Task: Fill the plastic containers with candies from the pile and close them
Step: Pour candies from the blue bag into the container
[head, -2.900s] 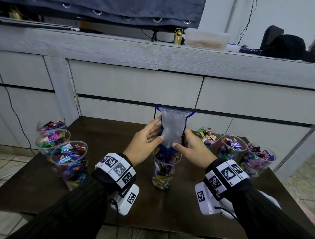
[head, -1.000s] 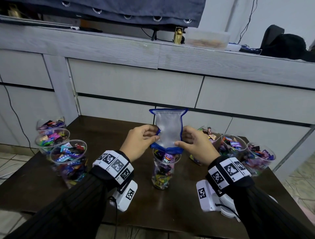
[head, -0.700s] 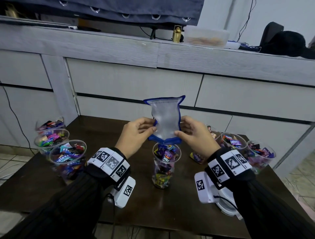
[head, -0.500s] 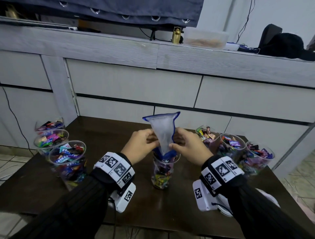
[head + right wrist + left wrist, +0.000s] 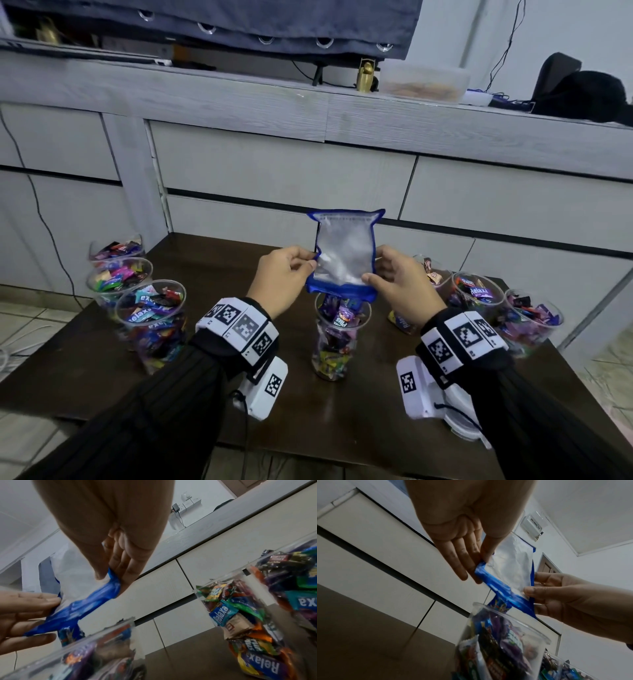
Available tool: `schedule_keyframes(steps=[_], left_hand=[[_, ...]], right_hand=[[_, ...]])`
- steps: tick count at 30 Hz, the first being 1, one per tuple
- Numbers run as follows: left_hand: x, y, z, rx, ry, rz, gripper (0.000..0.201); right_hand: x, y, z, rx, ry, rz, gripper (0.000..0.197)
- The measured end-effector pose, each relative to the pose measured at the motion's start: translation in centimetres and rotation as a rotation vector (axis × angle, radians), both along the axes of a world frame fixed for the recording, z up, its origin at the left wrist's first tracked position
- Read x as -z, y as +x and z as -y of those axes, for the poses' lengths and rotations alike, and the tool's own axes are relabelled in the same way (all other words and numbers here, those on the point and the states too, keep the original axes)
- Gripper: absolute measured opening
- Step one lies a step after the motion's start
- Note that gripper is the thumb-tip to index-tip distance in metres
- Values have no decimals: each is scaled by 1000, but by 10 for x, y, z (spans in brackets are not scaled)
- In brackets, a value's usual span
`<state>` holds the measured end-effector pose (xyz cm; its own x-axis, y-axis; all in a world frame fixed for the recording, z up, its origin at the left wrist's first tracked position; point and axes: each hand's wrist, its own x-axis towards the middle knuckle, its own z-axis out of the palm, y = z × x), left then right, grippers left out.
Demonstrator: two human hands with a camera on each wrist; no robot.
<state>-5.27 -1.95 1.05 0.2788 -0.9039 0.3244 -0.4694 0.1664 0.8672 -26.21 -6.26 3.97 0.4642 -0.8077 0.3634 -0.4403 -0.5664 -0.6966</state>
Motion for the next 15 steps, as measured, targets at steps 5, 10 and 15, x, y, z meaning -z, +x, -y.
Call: schedule_keyframes(steps=[5, 10, 15], left_hand=[[-7, 3, -4, -21, 63, 15, 4], [-22, 29, -9, -120, 5, -44, 4], [-50, 74, -29, -228, -106, -193, 1]], right_hand=[[-5, 4, -3, 27, 41, -74, 38], [-14, 19, -15, 84, -149, 52, 33], [-23, 55, -32, -21, -291, -43, 7]])
